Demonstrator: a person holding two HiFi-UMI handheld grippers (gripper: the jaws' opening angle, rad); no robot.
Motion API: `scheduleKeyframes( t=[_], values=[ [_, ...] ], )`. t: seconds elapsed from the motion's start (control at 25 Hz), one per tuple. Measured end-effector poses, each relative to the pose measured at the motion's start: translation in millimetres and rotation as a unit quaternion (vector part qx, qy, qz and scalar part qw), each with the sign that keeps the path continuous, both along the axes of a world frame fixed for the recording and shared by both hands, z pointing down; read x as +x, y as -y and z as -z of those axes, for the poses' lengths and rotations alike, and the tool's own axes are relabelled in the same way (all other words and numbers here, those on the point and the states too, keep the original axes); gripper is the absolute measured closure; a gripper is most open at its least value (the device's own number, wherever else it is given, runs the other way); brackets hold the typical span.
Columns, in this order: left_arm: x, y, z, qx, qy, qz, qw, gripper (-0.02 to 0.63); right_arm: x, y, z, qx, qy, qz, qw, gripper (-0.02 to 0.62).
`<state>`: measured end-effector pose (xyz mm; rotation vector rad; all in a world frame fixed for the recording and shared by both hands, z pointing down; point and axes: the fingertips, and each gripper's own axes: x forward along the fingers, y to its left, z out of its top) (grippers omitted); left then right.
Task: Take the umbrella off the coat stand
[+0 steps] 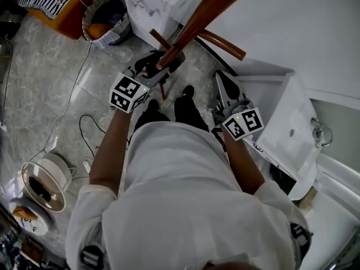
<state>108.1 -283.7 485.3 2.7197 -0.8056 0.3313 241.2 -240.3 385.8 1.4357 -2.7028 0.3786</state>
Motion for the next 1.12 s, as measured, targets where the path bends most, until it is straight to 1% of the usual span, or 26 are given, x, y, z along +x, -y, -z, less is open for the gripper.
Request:
scheduleKeyframes(
  t=[0.24,0.48,0.64,0.76,1.0,1.12],
  values=[
    [6,3,-2,-0.002,-0.005,0.005,1.0,0.382,-9,16,0,-0.001,0.006,0.017,1.0,0.577],
    [4,2,-1,0.002,-0.001,-0.003,1.0,0.394,-15,19,-5,-0.009,0.005,0.026,1.0,0.577],
    [-1,0,13,0.013,-0.007,-0.001,0.9999,0.399,-20,17,-7,-0.012,0.007,0.031,0.999,0.577],
    [-3,-2,28,0.027,-0.011,-0.008,0.9995,0.402,-25,17,-6,-0.01,0.007,0.034,0.999,0.577],
    [-10,-10,44,0.026,-0.011,-0.014,0.9995,0.407,-32,13,-3,-0.006,0.009,0.036,0.999,0.577],
    [-15,-16,53,0.035,-0.012,-0.014,0.9992,0.408,-34,11,-3,-0.006,0.009,0.036,0.999,0.577]
  ],
)
